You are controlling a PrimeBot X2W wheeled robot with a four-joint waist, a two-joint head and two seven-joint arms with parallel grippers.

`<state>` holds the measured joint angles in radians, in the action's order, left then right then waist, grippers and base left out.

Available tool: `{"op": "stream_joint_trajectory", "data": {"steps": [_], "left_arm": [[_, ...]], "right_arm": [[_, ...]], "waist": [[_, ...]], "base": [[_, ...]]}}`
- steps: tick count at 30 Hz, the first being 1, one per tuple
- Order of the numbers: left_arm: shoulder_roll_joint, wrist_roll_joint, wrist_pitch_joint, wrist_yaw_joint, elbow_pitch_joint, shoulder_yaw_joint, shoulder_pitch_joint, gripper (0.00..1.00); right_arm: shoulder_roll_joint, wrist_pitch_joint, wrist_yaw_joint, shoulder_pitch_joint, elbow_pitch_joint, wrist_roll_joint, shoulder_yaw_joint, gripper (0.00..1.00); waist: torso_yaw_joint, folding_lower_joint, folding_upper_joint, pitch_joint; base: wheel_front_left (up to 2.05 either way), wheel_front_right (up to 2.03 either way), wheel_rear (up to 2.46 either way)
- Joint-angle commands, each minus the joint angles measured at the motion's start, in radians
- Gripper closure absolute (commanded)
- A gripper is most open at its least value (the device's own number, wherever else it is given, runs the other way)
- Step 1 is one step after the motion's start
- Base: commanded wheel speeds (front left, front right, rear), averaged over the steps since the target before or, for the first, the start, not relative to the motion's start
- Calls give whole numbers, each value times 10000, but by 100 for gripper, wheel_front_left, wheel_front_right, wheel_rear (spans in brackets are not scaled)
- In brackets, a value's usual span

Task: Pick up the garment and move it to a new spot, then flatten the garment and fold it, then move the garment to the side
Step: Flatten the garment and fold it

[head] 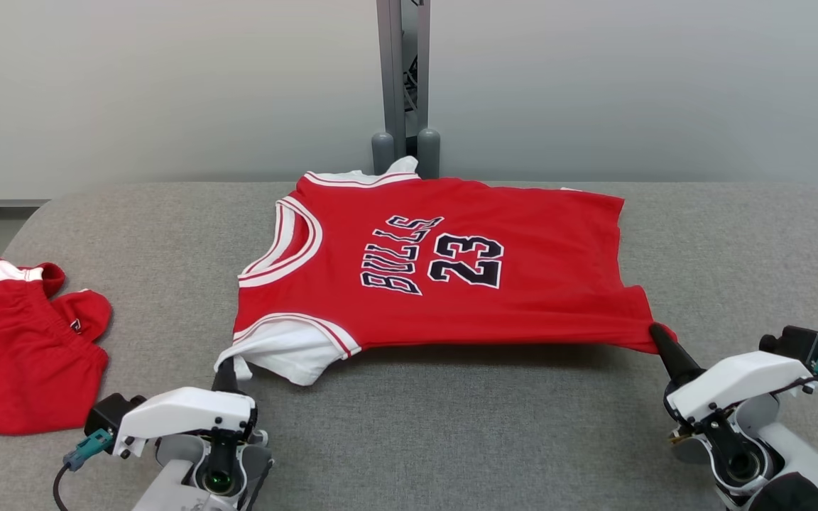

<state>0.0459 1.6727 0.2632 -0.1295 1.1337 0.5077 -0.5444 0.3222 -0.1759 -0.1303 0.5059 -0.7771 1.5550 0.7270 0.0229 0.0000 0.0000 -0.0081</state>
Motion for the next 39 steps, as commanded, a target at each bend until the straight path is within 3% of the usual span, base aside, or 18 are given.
{"op": "stream_joint_trajectory", "data": {"steps": [1, 18, 39], "left_arm": [[87, -53, 11, -12, -32, 26, 118, 100], [122, -1621, -23, -12, -845, -17, 1710, 100], [1795, -1062, -1993, 120, -3555, -38, 3819, 100]], "right_arm": [[121, -74, -8, -147, 14, -47, -4, 100], [763, 53, -8, -867, 646, -388, 784, 100], [1760, 2064, -8, -1427, 1476, 46, 1566, 100]], "waist": [[21, 0, 0, -19], [40, 0, 0, -663], [-70, 0, 0, -695]], "base": [[0, 0, 0], [0, 0, 0], [0, 0, 0]]}}
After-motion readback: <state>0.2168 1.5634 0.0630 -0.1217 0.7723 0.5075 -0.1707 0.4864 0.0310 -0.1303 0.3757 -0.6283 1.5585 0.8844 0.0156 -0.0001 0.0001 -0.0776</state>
